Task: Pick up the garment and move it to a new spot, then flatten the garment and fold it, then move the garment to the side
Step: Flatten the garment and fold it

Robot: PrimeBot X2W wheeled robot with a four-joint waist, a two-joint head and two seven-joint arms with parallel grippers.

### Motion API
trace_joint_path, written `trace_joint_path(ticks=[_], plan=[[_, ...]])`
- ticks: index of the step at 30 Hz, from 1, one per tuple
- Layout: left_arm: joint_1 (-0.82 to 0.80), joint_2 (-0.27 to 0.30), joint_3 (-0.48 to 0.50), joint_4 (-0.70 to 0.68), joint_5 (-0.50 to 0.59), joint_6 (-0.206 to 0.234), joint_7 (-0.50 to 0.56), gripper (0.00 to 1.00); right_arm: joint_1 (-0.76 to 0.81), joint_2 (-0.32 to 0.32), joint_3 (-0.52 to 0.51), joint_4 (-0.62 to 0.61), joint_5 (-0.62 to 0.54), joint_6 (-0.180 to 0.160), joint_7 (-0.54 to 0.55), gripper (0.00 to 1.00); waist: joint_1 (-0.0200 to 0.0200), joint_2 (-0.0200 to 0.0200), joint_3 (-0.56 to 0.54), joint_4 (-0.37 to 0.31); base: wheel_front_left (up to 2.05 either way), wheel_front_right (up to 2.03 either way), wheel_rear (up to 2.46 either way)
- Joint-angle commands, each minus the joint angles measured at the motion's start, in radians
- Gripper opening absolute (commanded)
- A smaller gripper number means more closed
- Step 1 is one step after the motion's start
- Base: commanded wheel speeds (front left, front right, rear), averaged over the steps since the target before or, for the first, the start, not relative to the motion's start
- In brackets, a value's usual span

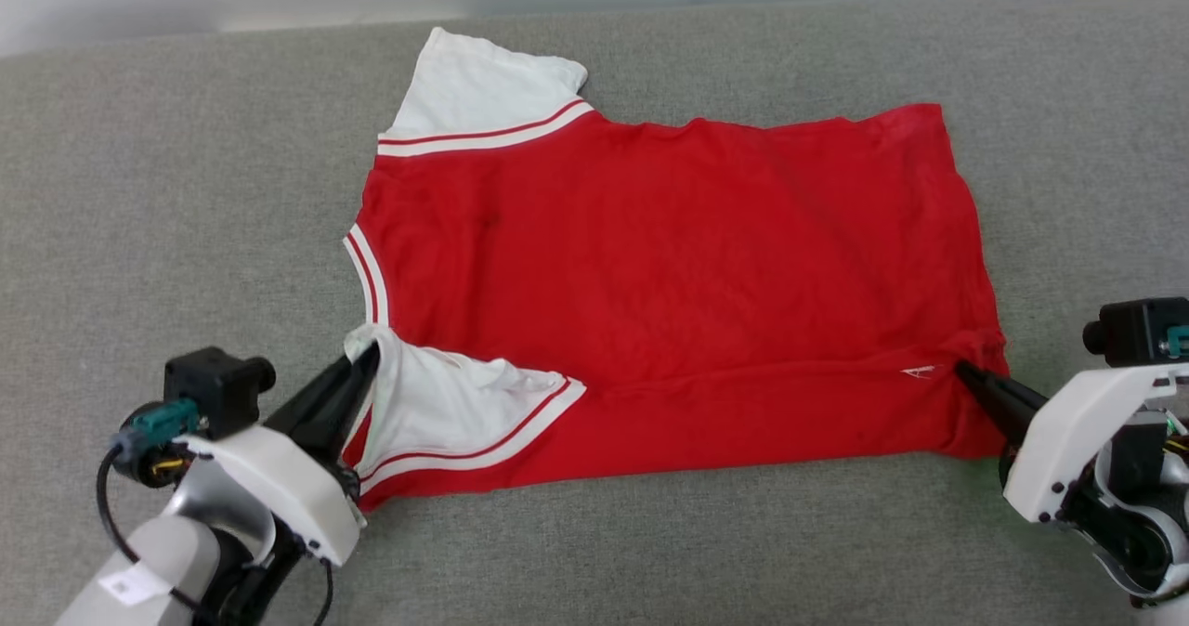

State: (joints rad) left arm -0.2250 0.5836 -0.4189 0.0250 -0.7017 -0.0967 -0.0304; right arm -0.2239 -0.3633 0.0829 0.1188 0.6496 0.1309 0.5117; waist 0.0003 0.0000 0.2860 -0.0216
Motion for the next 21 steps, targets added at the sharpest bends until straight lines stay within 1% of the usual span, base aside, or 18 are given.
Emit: trace_joint_path(ticks=[1,11,12,13,14,15,16,19,21], plan=[[-0.029,-0.008,-0.008,0.03,0.014,-0.001,0.003,0.0,-0.021,0.016,-0.002,0.013,-0.008,0.0,0.006,0.0,-0.0003,0.0,0.01,0.004,0.0,0.0,0.0],[-0.14,-0.061,-0.035,0.211,0.025,0.001,0.005,0.0,-0.069,0.06,-0.016,0.062,-0.083,0.0,0.024,0.0,-0.0003,0.0,0.029,0.005,0.0,0.0,0.0],[-0.147,-0.069,-0.033,0.224,0.025,0.008,-0.002,0.07,-0.068,0.063,-0.013,0.063,-0.088,0.0,0.024,0.0,-0.0003,0.0,0.028,0.005,0.0,0.0,0.0],[-0.15,-0.076,-0.032,0.241,0.028,0.014,-0.007,0.47,-0.068,0.065,-0.012,0.065,-0.09,0.0,0.026,0.0,-0.0003,0.0,0.026,0.004,0.0,0.0,0.0],[-0.15,-0.081,-0.034,0.258,0.032,0.021,-0.009,1.0,-0.067,0.068,-0.015,0.069,-0.096,0.0,0.024,0.0,-0.0003,0.0,0.022,0.003,0.0,0.0,0.0],[-0.15,-0.086,-0.037,0.272,0.034,0.027,-0.009,1.0,-0.067,0.068,-0.016,0.068,-0.108,0.0,0.016,0.38,-0.0003,0.0,0.016,0.002,0.0,0.0,0.0],[-0.15,-0.092,-0.037,0.284,0.035,0.031,-0.014,1.0,-0.065,0.071,-0.018,0.07,-0.116,0.0,0.011,1.0,-0.0003,0.0,0.01,0.002,0.0,0.0,0.0],[-0.137,-0.113,-0.03,0.311,0.031,0.048,-0.046,1.0,-0.057,0.08,-0.022,0.069,-0.14,0.0,0.001,1.0,-0.0003,0.0,-0.017,-0.001,0.0,0.0,0.0],[-0.12,-0.128,-0.017,0.313,0.02,0.066,-0.068,1.0,-0.047,0.081,-0.019,0.055,-0.16,0.0,-0.001,1.0,-0.0003,0.0,-0.037,-0.003,0.0,0.0,0.0]])
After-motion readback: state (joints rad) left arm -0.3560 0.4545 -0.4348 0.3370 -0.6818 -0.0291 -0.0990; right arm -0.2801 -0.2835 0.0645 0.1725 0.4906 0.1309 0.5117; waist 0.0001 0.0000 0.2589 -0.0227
